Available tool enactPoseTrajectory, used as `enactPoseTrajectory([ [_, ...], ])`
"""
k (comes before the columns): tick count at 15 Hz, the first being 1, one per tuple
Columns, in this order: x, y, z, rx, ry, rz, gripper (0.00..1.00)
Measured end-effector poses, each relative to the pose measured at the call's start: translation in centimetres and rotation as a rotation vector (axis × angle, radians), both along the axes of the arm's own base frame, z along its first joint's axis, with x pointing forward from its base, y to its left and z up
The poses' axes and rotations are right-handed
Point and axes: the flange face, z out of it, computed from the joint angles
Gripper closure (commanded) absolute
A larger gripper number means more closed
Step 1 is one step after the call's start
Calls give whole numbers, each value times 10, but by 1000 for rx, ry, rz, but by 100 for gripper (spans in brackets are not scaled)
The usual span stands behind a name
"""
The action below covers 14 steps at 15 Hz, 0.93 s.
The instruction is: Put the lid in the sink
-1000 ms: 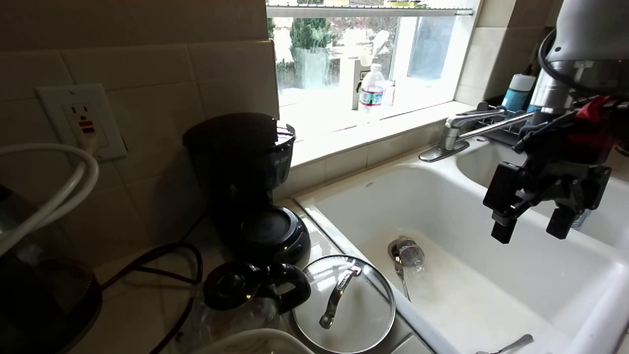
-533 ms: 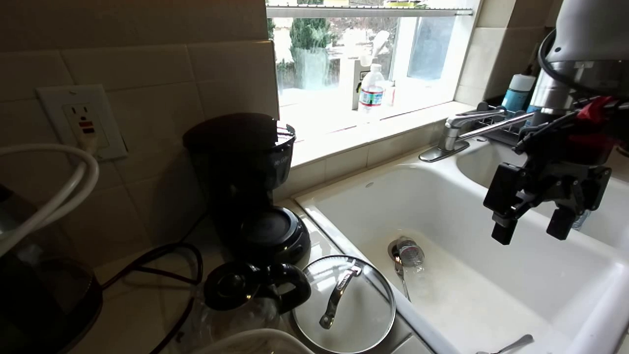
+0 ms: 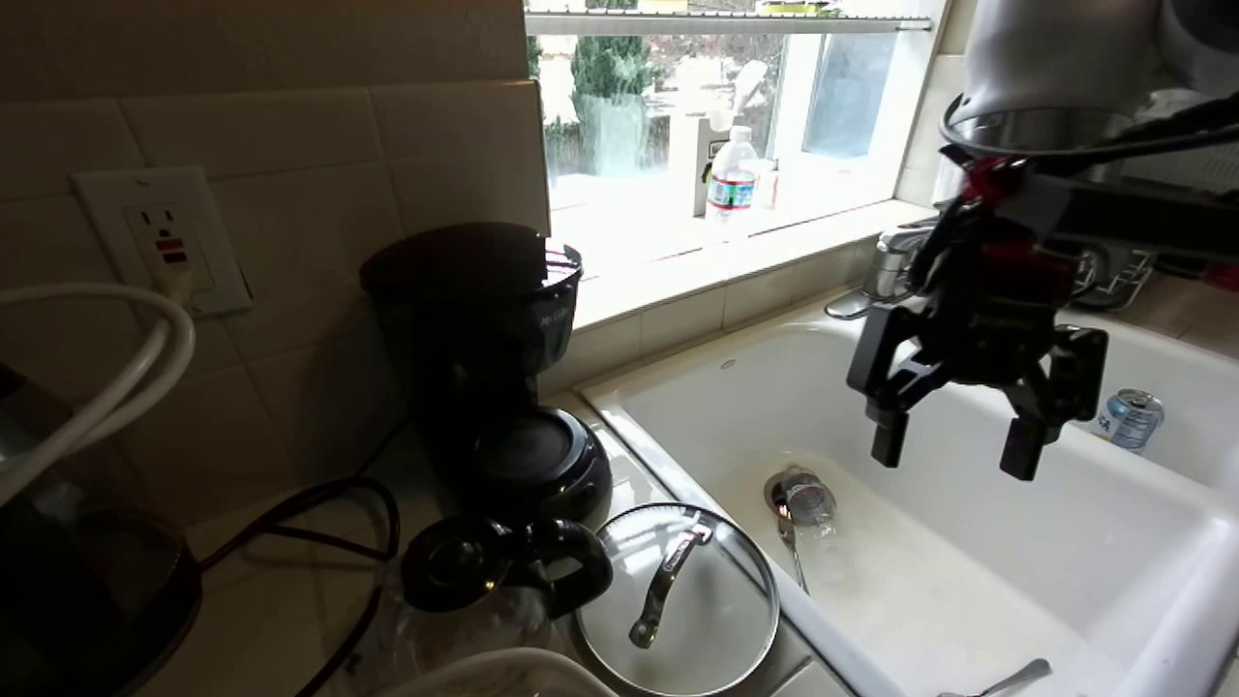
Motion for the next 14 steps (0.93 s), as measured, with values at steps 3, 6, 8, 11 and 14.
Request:
enactPoseTrajectory([
  [3, 19, 30, -17, -7, 84, -119, 0],
  [6, 39, 53, -37, 32, 90, -215, 0],
  [8, 52, 64, -45, 92, 61, -250, 0],
  [11, 70, 75, -57, 143, 37, -299, 0],
  [14, 81, 86, -73, 136, 68, -359, 0],
])
